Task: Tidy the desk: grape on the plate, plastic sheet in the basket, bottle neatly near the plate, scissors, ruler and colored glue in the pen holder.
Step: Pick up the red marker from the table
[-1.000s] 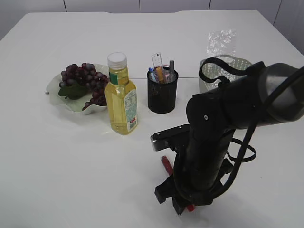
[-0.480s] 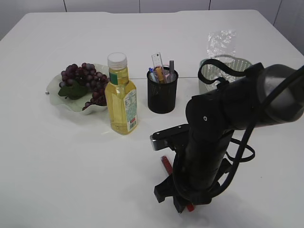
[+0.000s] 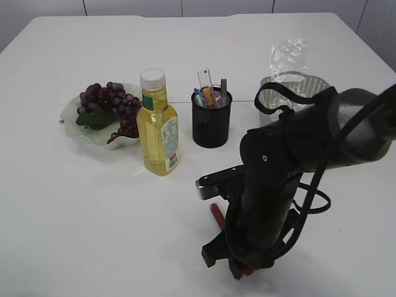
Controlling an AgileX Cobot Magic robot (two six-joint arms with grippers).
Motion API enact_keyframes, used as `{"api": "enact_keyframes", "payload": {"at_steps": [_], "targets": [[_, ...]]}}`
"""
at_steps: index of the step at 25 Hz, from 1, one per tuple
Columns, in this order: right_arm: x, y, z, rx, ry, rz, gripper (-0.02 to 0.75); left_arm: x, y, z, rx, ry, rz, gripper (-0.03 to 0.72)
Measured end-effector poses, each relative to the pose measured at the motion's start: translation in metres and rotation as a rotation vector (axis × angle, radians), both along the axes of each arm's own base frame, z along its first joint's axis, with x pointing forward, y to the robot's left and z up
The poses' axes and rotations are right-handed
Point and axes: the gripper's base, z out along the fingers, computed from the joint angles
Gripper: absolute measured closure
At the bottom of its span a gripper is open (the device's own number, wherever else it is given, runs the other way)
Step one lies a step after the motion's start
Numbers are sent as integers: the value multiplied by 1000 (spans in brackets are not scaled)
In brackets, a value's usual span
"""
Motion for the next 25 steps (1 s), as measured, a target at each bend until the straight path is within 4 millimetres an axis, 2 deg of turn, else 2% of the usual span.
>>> {"api": "enact_keyframes", "payload": {"at_steps": [6, 8, 19, 22, 25], "targets": [[0, 0, 0, 0, 0, 0, 625, 0, 0, 0, 2, 0, 0, 355], [0, 0, 0, 0, 0, 0, 647, 0, 0, 0, 2, 0, 0, 355], [-4, -2, 1, -21, 37, 32, 659, 0, 0, 0, 2, 0, 0, 356], [-5, -3, 12, -10, 23, 40, 659, 0, 0, 0, 2, 0, 0, 356], [-7, -4, 33, 22, -22, 57, 659, 0, 0, 0, 2, 0, 0, 356]]}}
